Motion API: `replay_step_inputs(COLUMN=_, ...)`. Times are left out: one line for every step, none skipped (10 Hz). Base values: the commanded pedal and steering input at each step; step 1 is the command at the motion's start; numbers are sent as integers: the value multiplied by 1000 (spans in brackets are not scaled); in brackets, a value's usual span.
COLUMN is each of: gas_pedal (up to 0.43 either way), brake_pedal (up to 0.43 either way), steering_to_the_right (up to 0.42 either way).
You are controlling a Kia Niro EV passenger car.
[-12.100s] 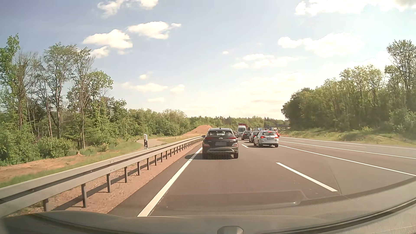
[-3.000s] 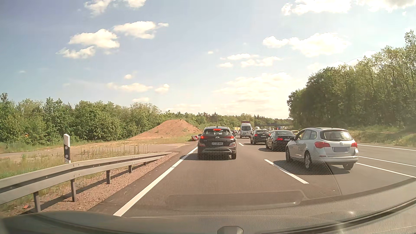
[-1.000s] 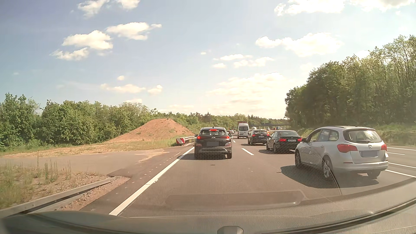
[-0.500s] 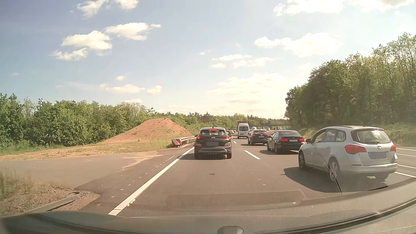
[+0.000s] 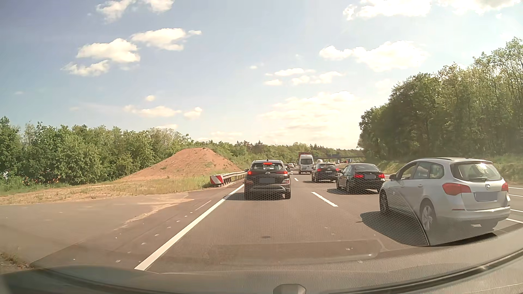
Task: Follow the waypoints while adhering to traffic rules and regulations
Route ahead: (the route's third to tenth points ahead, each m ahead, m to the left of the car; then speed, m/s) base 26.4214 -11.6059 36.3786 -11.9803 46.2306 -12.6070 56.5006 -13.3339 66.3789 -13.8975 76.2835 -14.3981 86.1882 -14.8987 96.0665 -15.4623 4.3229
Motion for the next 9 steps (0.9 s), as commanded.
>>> replay_step_inputs(gas_pedal=8, brake_pedal=0, steering_to_the_right=4)
replay_step_inputs(gas_pedal=8, brake_pedal=0, steering_to_the_right=4)
replay_step_inputs(gas_pedal=8, brake_pedal=0, steering_to_the_right=4)
replay_step_inputs(gas_pedal=20, brake_pedal=0, steering_to_the_right=4)
replay_step_inputs(gas_pedal=20, brake_pedal=0, steering_to_the_right=3)
replay_step_inputs(gas_pedal=20, brake_pedal=0, steering_to_the_right=3)
replay_step_inputs(gas_pedal=20, brake_pedal=0, steering_to_the_right=2)
replay_step_inputs(gas_pedal=28, brake_pedal=0, steering_to_the_right=1)
replay_step_inputs(gas_pedal=28, brake_pedal=0, steering_to_the_right=1)
